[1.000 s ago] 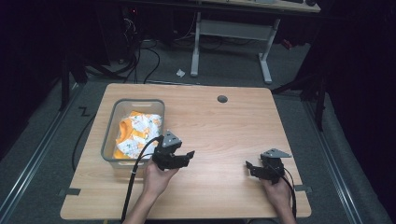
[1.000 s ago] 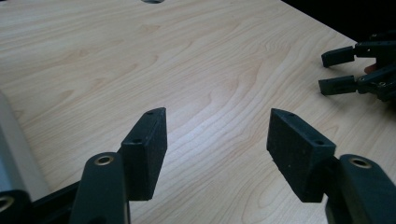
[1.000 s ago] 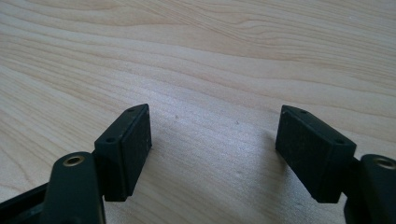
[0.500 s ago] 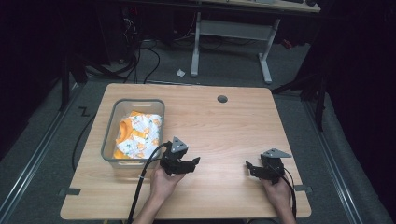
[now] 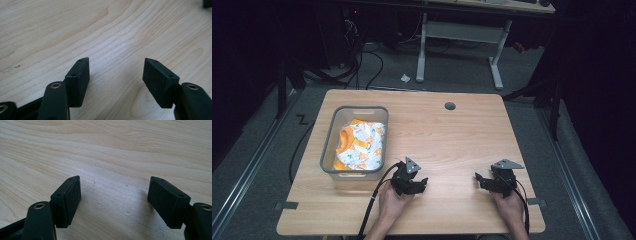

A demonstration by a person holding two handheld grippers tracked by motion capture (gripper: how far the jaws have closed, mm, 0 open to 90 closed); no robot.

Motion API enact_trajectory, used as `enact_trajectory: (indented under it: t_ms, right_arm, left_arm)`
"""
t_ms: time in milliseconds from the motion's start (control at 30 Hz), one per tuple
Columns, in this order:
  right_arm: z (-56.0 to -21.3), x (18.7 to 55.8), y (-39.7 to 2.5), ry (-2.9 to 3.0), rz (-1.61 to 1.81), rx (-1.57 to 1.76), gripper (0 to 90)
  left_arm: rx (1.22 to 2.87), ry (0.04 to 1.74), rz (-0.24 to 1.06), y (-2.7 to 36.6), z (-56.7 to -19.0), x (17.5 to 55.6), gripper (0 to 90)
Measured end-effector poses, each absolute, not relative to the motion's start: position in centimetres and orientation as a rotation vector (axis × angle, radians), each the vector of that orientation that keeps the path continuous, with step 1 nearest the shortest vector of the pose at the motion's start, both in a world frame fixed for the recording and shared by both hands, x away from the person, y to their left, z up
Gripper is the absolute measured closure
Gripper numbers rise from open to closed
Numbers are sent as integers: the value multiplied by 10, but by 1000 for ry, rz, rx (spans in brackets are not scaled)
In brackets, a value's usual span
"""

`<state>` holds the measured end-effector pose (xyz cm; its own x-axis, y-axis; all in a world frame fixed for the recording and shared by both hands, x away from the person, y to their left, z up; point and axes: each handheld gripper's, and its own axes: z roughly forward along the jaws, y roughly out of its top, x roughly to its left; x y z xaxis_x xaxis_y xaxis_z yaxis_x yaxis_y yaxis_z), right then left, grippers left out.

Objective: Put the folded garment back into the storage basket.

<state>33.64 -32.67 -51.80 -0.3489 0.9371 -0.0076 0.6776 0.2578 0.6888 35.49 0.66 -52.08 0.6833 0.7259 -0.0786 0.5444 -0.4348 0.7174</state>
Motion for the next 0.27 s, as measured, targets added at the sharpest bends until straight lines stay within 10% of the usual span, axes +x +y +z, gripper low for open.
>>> enact_trajectory:
  t_ms: [267]
  right_arm:
    - [-518,336,-327,2118,839,1466,270]
  left_arm:
    - [2140,975,366,6,-524,353,347]
